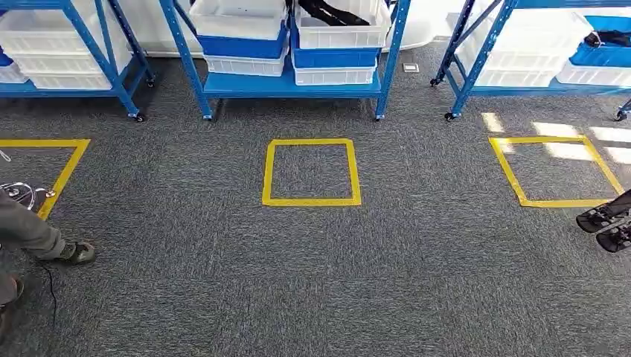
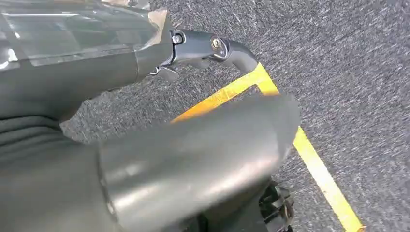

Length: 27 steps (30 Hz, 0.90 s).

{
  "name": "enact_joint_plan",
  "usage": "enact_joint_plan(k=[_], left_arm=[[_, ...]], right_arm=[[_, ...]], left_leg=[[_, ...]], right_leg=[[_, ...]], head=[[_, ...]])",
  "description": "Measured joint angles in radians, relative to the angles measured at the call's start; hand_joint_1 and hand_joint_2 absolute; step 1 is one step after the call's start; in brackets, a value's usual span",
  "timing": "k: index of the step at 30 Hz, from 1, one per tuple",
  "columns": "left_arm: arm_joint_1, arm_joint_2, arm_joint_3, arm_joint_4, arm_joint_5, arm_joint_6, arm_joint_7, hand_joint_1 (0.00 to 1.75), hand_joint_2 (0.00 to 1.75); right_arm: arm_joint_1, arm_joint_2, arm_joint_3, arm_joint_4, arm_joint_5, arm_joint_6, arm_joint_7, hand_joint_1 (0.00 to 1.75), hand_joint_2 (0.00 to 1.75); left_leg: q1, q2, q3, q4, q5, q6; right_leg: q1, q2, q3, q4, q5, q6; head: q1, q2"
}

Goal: Take the parts from the cabinet and place them on the table.

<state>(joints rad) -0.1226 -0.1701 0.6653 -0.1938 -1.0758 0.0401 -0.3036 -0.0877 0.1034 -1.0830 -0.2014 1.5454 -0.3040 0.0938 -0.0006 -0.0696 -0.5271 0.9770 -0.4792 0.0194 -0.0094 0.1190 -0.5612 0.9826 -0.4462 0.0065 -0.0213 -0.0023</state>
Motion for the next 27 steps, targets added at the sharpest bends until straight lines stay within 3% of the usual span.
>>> enact_joint_plan(k=[9, 10, 11, 12, 13, 14, 16, 17, 18, 19, 21, 22, 23, 24, 26, 27], left_arm=[[0.0, 0.003, 0.0, 0.0, -0.003, 0.006, -0.012, 0.0, 0.0], [-0.001, 0.005, 0.0, 0.0, -0.004, 0.01, -0.011, 0.0, 0.0], [-0.002, 0.005, -0.001, 0.0, -0.005, 0.014, -0.011, 0.0, 0.0], [-0.003, 0.003, -0.001, 0.0, -0.006, 0.015, -0.012, 0.0, 0.0], [-0.003, 0.003, -0.001, 0.0, -0.008, 0.019, -0.012, 0.0, 0.0], [-0.002, 0.003, -0.001, 0.0, -0.01, 0.024, -0.011, 0.0, 0.0], [0.004, 0.003, -0.001, 0.0, -0.012, 0.028, -0.011, 0.0, 0.0], [0.006, 0.003, -0.001, 0.0, -0.012, 0.032, -0.011, 0.0, 0.0], [0.006, 0.003, 0.0, 0.0, -0.012, 0.037, -0.012, 0.0, 0.0], [0.006, 0.003, 0.0, 0.0, -0.012, 0.043, -0.013, 0.0, 0.0], [0.006, 0.003, 0.0, 0.0, -0.012, 0.053, -0.013, 0.0, 0.0], [0.006, 0.005, 0.0, 0.0, -0.013, 0.056, -0.013, 0.0, 0.0], [0.003, 0.013, 0.0, -0.001, -0.013, 0.057, -0.013, 0.0, 0.0], [0.001, 0.01, 0.0, -0.002, -0.014, 0.058, -0.013, 0.0, 0.0], [-0.001, 0.009, 0.0, -0.002, -0.014, 0.059, -0.013, 0.0, 0.0], [-0.003, 0.01, -0.001, -0.002, -0.013, 0.06, -0.013, 0.0, 0.0]], right_arm=[[-0.002, 0.0, 0.004, 0.0, 0.0, 0.0, -0.003, 0.0, 0.0], [-0.001, 0.002, 0.006, 0.0, 0.0, 0.0, -0.003, 0.0, 0.0], [-0.001, 0.002, 0.008, 0.0, 0.001, 0.001, -0.002, 0.0, 0.0], [-0.002, 0.0, 0.009, 0.0, 0.001, 0.001, -0.002, 0.0, 0.0], [-0.003, -0.001, 0.01, 0.0, 0.001, 0.001, -0.002, 0.0, 0.0], [-0.006, 0.0, 0.01, 0.0, 0.001, 0.001, -0.002, 0.0, 0.0], [-0.009, -0.001, 0.011, 0.0, 0.001, 0.001, -0.002, 0.0, 0.0], [-0.007, -0.001, 0.011, 0.0, 0.001, 0.001, -0.002, 0.0, 0.0], [-0.003, -0.001, 0.011, 0.0, 0.001, 0.001, -0.002, 0.0, 0.0], [0.0, -0.001, 0.011, 0.0, 0.0, 0.001, -0.002, 0.0, 0.0], [0.002, -0.002, 0.011, 0.0, -0.001, 0.001, -0.002, 0.0, 0.0], [0.002, 0.0, 0.011, 0.0, -0.001, 0.001, -0.002, 0.0, 0.0], [0.0, 0.012, 0.011, 0.005, -0.002, 0.003, -0.002, 0.0, 0.0], [-0.001, 0.005, 0.011, 0.003, -0.004, 0.002, -0.002, 0.0, 0.0], [0.002, 0.003, 0.011, 0.003, -0.004, 0.002, 0.0, 0.0, 0.0], [-0.002, 0.002, 0.012, 0.003, -0.004, 0.002, 0.0, 0.0, 0.0]], left_leg=[[-0.006, -0.001, 0.0, 0.002, 0.002, 0.006], [-0.009, 0.0, -0.001, 0.011, -0.002, 0.015], [-0.006, 0.002, 0.004, -0.005, 0.003, 0.027], [0.01, 0.011, 0.021, -0.033, 0.015, 0.036], [0.012, 0.017, 0.032, -0.049, 0.02, 0.037], [0.015, 0.026, 0.035, -0.053, 0.021, 0.042], [0.017, 0.044, 0.04, -0.053, 0.006, 0.04], [0.018, 0.05, 0.043, -0.053, -0.001, 0.036], [0.022, 0.055, 0.05, -0.053, -0.007, 0.029], [0.028, 0.059, 0.059, -0.052, -0.015, 0.02], [0.045, 0.062, 0.084, -0.045, -0.037, -0.004], [0.044, 0.065, 0.09, -0.035, -0.052, -0.02], [0.045, 0.065, 0.083, -0.029, -0.071, -0.034], [0.042, 0.066, 0.087, -0.031, -0.077, -0.042], [0.047, 0.064, 0.103, -0.045, -0.083, -0.046], [0.056, 0.065, 0.109, -0.047, -0.092, -0.05]], right_leg=[[-0.007, -0.001, 0.0, -0.002, 0.004, 0.007], [-0.025, 0.004, 0.002, -0.018, 0.009, 0.018], [-0.022, 0.008, 0.006, -0.02, 0.01, 0.029], [-0.002, 0.002, 0.004, -0.026, 0.01, 0.031], [-0.005, -0.05, -0.008, 0.007, -0.001, 0.026], [-0.004, -0.08, -0.041, 0.069, -0.029, 0.017], [-0.011, -0.102, -0.132, 0.235, -0.088, 0.012], [-0.015, -0.105, -0.165, 0.295, -0.1, 0.018], [-0.022, -0.107, -0.174, 0.306, -0.092, 0.028], [-0.029, -0.109, -0.152, 0.265, -0.065, 0.043], [-0.051, -0.119, -0.054, 0.084, 0.013, 0.083], [-0.063, -0.126, -0.019, 0.013, 0.021, 0.099], [-0.049, -0.107, -0.006, 0.018, -0.01, 0.079], [-0.049, -0.107, -0.008, 0.026, -0.015, 0.055], [-0.04, -0.107, -0.009, 0.032, -0.034, 0.027], [-0.04, -0.102, 0.005, 0.034, -0.045, 0.014]], head=[[0.0, 0.0], [-0.002, 0.0], [-0.003, 0.0], [-0.002, 0.0], [0.0, 0.0], [0.006, 0.0], [0.005, 0.0], [0.005, 0.0], [0.005, 0.0], [0.004, 0.0], [0.005, 0.0], [0.008, 0.0], [0.022, 0.0], [0.015, 0.0], [0.01, 0.0], [0.009, 0.0]])
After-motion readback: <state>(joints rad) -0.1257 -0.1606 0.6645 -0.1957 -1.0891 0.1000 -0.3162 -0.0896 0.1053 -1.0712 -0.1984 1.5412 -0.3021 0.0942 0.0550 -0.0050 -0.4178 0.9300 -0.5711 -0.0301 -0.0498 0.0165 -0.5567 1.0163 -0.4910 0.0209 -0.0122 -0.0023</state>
